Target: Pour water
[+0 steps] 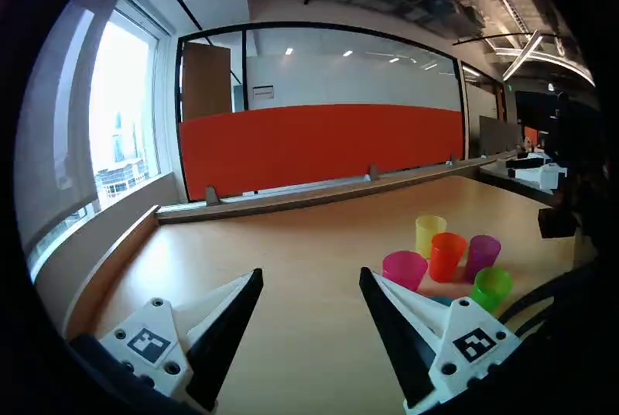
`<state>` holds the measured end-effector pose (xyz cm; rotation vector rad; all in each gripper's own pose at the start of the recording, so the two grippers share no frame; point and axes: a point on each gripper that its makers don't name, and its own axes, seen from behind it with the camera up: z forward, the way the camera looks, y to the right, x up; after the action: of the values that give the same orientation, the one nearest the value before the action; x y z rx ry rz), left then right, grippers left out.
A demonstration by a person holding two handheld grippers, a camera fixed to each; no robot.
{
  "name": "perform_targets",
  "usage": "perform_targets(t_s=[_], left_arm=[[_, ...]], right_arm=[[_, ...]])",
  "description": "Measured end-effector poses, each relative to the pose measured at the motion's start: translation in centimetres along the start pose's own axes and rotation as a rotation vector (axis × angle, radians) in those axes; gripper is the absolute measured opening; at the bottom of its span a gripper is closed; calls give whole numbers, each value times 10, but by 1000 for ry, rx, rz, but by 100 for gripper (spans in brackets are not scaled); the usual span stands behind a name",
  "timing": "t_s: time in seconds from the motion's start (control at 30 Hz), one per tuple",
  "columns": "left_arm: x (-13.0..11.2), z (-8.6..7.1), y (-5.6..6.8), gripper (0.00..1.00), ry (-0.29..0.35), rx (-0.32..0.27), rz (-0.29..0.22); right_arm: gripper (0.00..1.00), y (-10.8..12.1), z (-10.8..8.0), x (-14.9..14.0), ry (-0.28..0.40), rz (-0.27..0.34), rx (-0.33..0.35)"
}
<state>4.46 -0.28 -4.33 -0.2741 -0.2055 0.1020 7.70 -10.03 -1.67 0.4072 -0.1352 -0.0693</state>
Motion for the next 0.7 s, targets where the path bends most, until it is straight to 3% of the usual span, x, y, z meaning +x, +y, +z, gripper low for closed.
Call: perform_targets(t_s=[0.2,0.5,0.7], left_arm=[[4,1,-2,93,23,39,-3],[13,0,-9,93,68,86,-63],[19,2,-7,93,103,98,-107]], right_arm=[[100,21,2,3,10,8,-97],[100,44,-4,9,56,31,-216],[100,54,-12,7,87,68,-275]])
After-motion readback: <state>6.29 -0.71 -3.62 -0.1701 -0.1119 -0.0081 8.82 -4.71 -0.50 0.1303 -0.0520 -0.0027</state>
